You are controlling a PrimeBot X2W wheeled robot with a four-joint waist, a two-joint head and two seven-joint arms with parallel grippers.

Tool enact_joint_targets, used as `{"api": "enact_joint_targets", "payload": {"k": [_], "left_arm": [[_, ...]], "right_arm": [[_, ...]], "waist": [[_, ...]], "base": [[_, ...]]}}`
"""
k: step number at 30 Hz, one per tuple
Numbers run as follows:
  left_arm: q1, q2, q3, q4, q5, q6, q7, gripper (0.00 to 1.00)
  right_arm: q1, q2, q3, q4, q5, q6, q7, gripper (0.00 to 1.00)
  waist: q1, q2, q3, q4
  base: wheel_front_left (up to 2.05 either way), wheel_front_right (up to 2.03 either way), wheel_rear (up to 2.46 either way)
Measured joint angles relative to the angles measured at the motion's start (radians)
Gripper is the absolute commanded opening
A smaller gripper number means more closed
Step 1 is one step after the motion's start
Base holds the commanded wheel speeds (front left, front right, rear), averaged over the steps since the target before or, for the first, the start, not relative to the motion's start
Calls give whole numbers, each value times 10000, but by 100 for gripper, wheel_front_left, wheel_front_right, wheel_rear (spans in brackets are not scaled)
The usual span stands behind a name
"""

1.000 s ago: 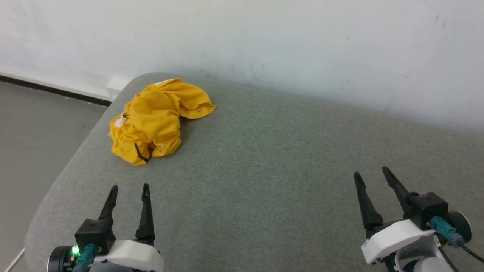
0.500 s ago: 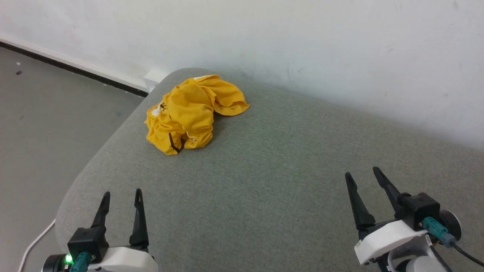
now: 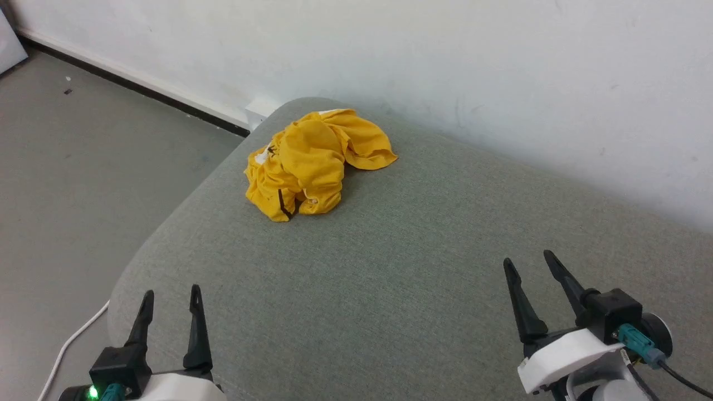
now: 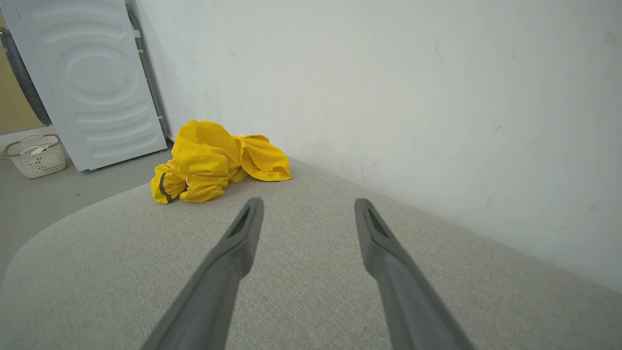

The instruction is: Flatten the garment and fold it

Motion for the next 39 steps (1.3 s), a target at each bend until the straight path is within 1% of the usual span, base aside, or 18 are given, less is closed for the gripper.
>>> {"api": "enact_joint_targets", "payload": {"k": [32,39], "left_arm": [[427,0,347,140,-261,-15,-667,100],[548,0,376,201,-261,-27,-669,100]], "right_arm": [[-161,6,272,635,278,0,-658,100],[-151,8,282,642,286,0,-681,100]], "waist": [[0,0,-283,1467],[0,0,-327,1491]], "base": [[0,0,0],[0,0,0]]}}
